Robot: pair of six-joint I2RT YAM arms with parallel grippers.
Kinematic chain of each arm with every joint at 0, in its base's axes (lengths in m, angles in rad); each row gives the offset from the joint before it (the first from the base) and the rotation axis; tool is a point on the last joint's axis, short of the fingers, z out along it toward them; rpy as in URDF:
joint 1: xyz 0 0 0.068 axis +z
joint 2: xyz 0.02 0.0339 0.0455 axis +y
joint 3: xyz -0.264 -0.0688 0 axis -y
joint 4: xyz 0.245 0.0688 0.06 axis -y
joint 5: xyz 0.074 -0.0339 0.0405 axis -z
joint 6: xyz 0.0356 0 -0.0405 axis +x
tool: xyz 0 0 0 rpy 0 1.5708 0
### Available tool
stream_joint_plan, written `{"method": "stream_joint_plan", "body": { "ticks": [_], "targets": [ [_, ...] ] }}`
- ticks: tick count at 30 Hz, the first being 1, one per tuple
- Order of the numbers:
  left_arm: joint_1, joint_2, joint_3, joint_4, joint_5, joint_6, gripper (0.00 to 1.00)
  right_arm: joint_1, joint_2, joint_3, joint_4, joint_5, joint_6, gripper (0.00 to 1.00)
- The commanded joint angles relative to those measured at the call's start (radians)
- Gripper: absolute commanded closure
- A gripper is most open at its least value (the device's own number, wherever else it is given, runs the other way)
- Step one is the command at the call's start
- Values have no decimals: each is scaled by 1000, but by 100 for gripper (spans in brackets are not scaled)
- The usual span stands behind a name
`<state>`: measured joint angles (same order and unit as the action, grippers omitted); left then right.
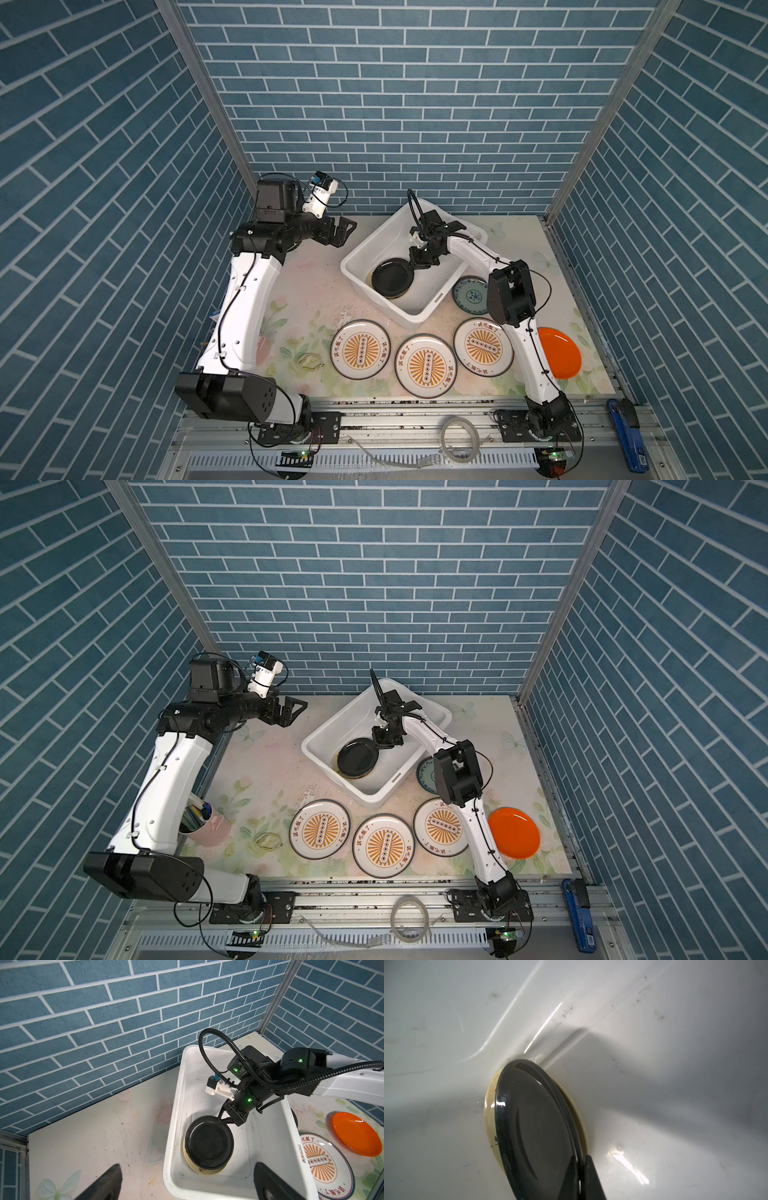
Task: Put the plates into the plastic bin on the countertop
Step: 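Lower the black plate onto the cream plate in the bin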
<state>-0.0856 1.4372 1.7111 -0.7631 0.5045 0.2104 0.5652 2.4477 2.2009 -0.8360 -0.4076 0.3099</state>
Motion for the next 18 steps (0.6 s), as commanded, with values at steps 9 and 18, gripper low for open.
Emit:
{"method": "stream_joint_plan", "body": {
  "ticks": [9, 18],
  "targets": [
    [0, -14, 0, 14, -2, -3, 0, 7, 45, 45, -27, -7, 6, 93],
    [2, -18, 1, 13, 6, -6, 0, 7, 48, 49, -42, -4, 2, 86]
  ]
}}
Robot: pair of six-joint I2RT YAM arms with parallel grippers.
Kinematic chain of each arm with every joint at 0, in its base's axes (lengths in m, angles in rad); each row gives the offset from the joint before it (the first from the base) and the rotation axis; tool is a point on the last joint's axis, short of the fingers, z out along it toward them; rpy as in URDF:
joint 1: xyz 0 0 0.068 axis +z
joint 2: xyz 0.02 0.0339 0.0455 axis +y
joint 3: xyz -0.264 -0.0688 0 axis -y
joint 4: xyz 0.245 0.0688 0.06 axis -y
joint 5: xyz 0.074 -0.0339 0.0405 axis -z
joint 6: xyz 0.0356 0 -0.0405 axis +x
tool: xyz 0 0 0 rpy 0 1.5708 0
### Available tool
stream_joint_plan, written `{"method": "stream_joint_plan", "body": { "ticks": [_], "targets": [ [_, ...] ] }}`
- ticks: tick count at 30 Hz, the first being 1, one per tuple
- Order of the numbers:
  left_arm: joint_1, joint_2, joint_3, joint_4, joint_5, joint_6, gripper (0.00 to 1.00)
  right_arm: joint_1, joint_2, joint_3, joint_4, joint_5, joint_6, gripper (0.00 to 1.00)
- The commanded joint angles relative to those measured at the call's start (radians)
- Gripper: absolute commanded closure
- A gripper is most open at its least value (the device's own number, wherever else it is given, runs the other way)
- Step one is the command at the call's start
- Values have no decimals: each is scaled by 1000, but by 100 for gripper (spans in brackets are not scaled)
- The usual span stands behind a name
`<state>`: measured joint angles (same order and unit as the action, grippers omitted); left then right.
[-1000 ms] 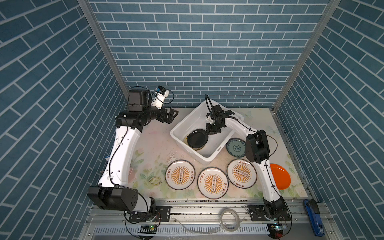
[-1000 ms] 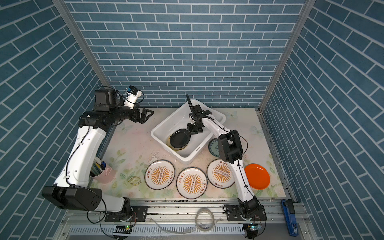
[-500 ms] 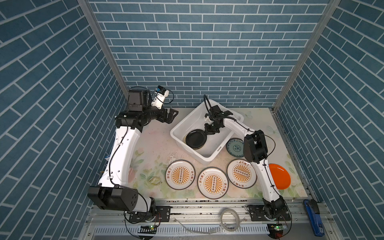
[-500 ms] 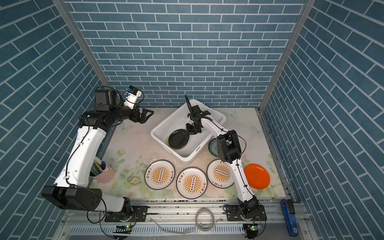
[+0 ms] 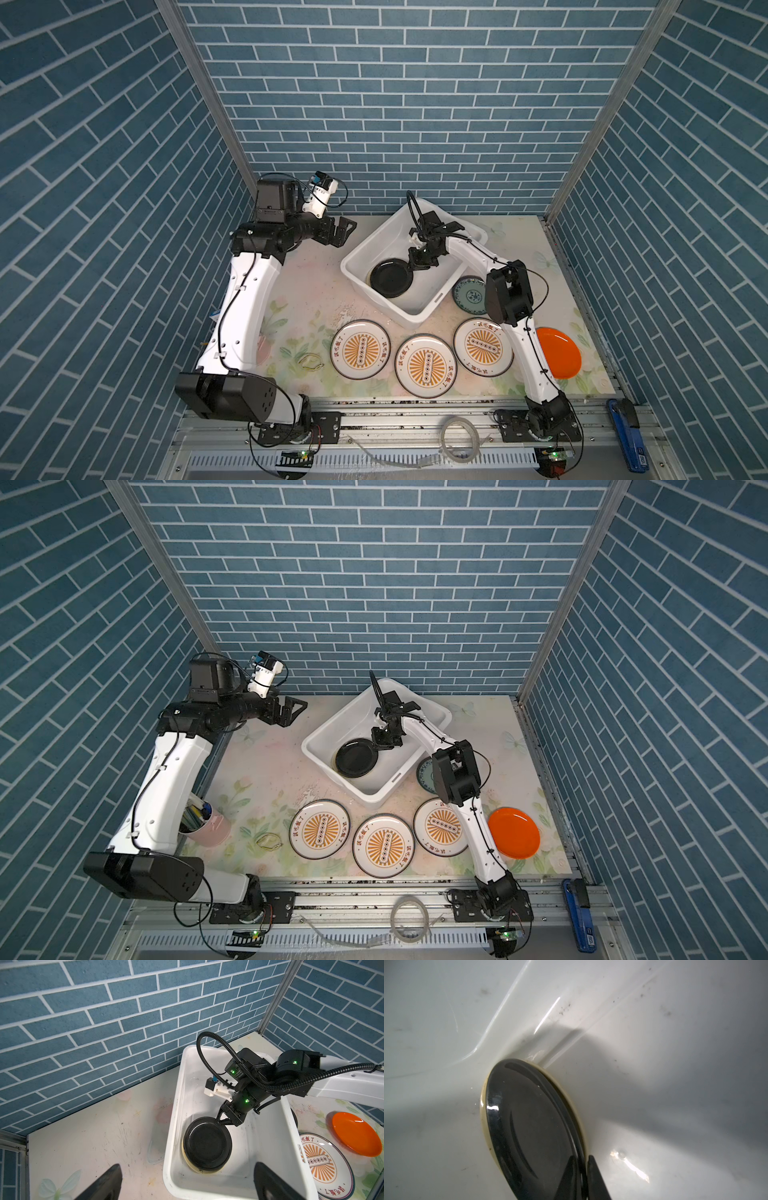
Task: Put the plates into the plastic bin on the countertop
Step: 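Lower the black plate onto the cream plate in the bin, then open the right gripper and raise it out of the bin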
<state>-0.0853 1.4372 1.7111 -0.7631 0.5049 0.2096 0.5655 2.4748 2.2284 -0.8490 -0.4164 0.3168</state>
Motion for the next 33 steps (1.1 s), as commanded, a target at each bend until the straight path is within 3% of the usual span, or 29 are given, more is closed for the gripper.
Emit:
{"method": "stream_joint_plan", "body": {
  "ticks": [1, 16, 33],
  "targets": [
    [2, -18, 0, 12, 6, -6, 0, 7, 22, 21, -30, 5, -5, 85],
    [1, -31, -10, 8, 9, -7, 0, 8, 4, 22, -37, 9, -11, 80],
    [1, -53, -36, 7, 6, -13, 1, 19, -4, 8, -31, -13, -5, 92]
  ]
}}
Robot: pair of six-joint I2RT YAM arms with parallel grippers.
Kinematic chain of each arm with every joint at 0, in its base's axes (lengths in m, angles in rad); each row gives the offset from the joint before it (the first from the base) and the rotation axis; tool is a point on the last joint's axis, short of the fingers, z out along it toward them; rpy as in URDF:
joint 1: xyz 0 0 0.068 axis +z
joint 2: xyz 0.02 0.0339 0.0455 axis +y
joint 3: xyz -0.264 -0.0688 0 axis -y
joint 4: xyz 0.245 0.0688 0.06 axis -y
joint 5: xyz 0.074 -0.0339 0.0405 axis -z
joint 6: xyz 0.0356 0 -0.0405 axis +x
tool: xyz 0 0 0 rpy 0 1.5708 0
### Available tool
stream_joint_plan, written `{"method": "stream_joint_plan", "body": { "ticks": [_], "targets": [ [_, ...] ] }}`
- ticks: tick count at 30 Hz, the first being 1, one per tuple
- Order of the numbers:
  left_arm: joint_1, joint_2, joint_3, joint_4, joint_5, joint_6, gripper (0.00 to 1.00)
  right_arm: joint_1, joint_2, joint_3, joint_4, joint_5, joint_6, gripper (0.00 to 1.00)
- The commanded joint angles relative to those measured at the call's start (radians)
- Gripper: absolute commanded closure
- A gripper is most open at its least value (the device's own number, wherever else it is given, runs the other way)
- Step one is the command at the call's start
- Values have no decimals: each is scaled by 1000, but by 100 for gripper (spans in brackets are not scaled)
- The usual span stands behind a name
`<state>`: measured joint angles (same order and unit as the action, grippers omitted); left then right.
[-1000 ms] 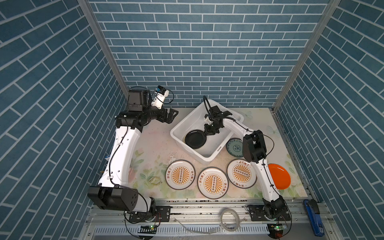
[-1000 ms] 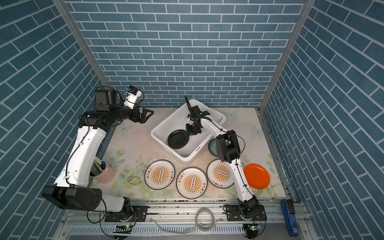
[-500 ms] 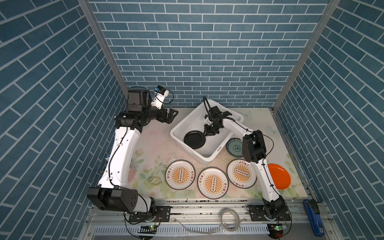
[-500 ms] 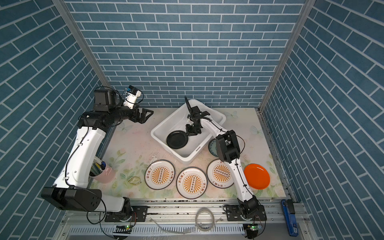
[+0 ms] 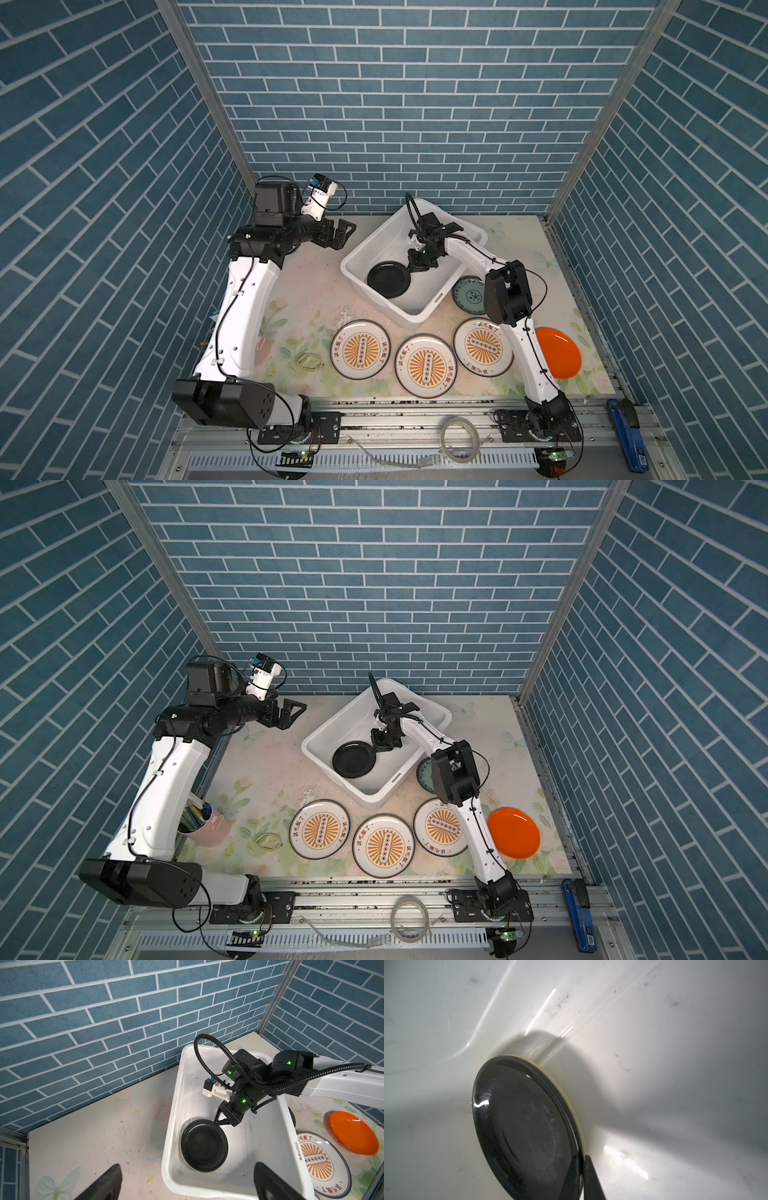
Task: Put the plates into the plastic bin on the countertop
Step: 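Open the right gripper and raise it out of the bin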
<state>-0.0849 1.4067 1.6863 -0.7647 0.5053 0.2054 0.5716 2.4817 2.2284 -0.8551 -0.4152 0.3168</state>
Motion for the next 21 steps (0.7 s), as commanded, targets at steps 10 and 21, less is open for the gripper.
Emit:
{"method": "stream_joint_plan", "body": {
  "ticks": [10, 21],
  "targets": [
    [1, -20, -9, 7, 3, 2, 0, 14, -20, -1, -28, 11, -5, 85],
    [1, 4, 31, -8, -1, 51, 1, 6, -44, 217, -84, 90, -31, 73]
  ]
}}
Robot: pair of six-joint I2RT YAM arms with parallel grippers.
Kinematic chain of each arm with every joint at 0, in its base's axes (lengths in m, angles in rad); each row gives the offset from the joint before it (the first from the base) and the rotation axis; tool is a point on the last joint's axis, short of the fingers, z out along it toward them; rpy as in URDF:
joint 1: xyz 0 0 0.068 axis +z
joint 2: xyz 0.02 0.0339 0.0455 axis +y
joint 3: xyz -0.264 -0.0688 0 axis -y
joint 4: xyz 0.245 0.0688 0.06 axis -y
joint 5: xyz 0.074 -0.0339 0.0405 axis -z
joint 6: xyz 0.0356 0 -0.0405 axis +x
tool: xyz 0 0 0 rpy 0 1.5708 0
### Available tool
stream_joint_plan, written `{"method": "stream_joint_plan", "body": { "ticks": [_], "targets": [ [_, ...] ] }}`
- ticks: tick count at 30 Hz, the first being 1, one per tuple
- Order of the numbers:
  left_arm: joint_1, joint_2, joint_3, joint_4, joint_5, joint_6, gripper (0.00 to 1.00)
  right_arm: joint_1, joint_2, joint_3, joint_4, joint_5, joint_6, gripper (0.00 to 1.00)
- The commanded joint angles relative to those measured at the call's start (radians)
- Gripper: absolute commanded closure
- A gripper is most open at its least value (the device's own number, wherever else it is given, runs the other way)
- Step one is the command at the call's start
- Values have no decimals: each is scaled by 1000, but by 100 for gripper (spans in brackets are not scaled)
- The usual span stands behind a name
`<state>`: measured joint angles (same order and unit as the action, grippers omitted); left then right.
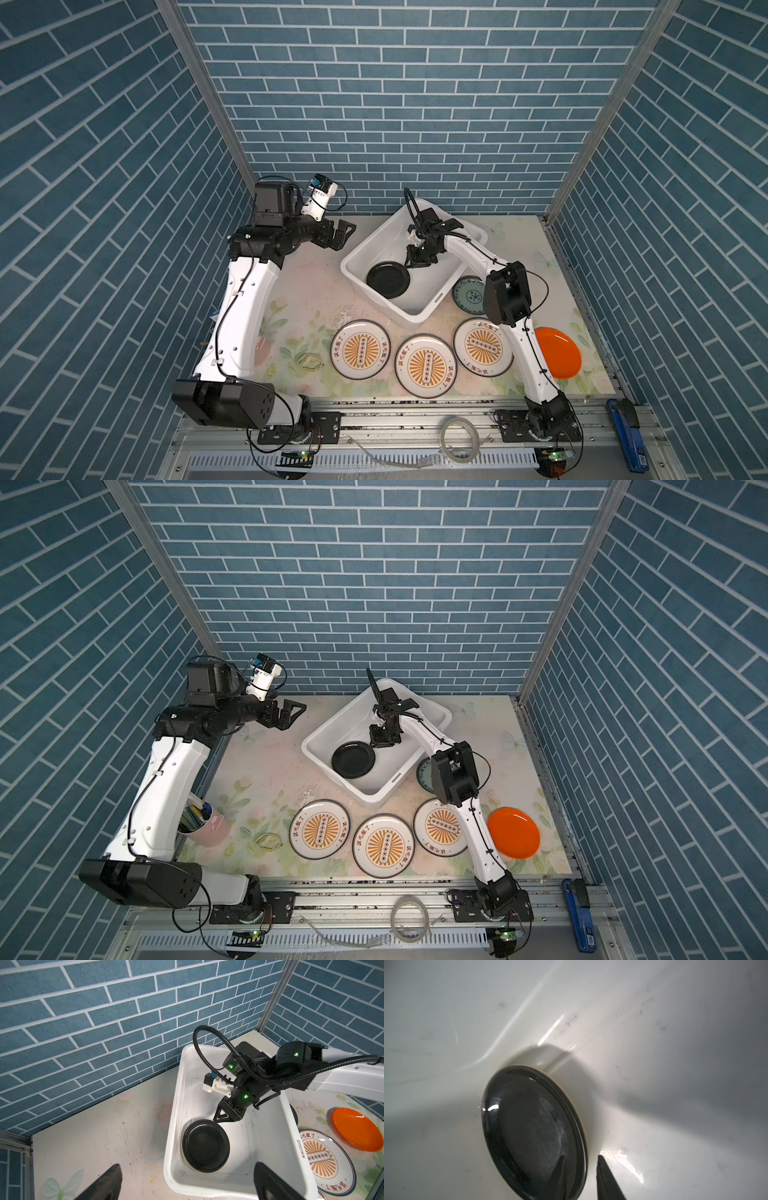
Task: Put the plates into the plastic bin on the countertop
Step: 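Open the right gripper and raise it out of the bin, then move the right gripper down to the blue-and-white floral plate's rim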
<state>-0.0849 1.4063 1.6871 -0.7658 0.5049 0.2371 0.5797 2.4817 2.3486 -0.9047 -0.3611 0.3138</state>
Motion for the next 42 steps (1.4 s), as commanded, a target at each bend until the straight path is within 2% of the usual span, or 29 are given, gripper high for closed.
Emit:
{"method": "stream_joint_plan", "body": {
  "ticks": [1, 6, 13, 21, 28, 30, 32, 38, 42],
  "targets": [
    [1, 5, 35, -6, 1, 20, 0, -5, -47, 137, -45, 43, -28, 72],
    [1, 13, 51, -5, 8, 21, 0, -48, -97, 245, -56, 44, 1, 71],
    [1, 25, 76, -9, 30, 42, 1, -154, -323, 123, -21, 69, 25, 70],
    [1, 50, 114, -25, 75, 52, 0, -281, -659, -235, 83, 125, 44, 68],
    [-1, 55, 115, -25, 99, 44, 0, -407, -932, -669, 215, 117, 144, 66],
    [-1, 56, 112, -25, 109, 42, 1, -446, -997, -797, 246, 123, 183, 60],
    [-1, 56, 112, -26, 112, 42, 0, -473, -1052, -906, 267, 147, 218, 56],
    [-3, 66, 118, -29, 127, 36, 0, -529, -1178, -1179, 345, 205, 331, 57],
    [-6, 69, 115, -38, 129, 39, 0, -550, -1181, -1297, 374, 200, 380, 55]
  ]
}}
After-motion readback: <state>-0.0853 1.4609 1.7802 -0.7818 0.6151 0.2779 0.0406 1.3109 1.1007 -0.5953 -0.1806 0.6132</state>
